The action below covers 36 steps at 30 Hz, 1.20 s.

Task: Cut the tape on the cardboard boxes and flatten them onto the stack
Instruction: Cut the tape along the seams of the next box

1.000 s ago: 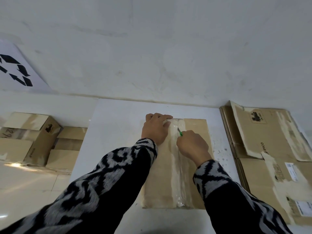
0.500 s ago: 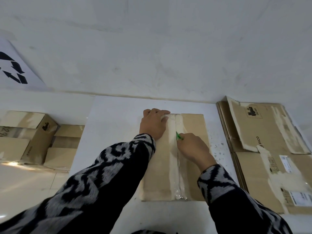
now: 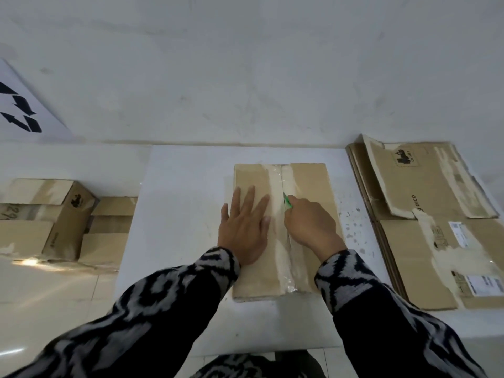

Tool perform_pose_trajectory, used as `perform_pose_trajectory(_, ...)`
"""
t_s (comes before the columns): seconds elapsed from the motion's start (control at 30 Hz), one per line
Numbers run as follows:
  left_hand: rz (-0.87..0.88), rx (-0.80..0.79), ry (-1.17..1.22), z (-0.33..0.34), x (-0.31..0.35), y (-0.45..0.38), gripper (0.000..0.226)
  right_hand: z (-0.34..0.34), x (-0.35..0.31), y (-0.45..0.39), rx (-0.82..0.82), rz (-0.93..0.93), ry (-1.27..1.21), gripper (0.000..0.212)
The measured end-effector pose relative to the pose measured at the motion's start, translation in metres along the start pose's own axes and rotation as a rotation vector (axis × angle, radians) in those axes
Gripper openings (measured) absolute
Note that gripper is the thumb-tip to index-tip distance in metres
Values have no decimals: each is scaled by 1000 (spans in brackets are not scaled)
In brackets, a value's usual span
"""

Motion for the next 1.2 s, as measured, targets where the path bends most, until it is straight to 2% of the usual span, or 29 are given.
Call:
perform_pose_trajectory(0.23, 1, 43, 54, 2, -1, 2, 53, 11, 1, 17, -33, 49, 75, 45)
perform_pose_trajectory(0.67, 2, 100, 40, 4, 2, 4, 50, 13, 9, 33, -81, -12, 183, 41)
perform_pose_trajectory(0.97, -11, 138, 41, 2, 3, 4, 49, 11, 17, 49, -31, -23, 139, 45)
perform_pose_trajectory(1.2, -13, 132, 41, 4, 2, 5, 49, 11, 20, 60, 13, -2, 205, 36)
Point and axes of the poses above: each hand's wrist, its own y-axis away from the middle knuckle, its own z-axis out of the palm, x = y × z, the point moved 6 cm from there along -y, towards the middle knuckle, and after that the axes turned 1 degree about z, right-handed, at the moved point
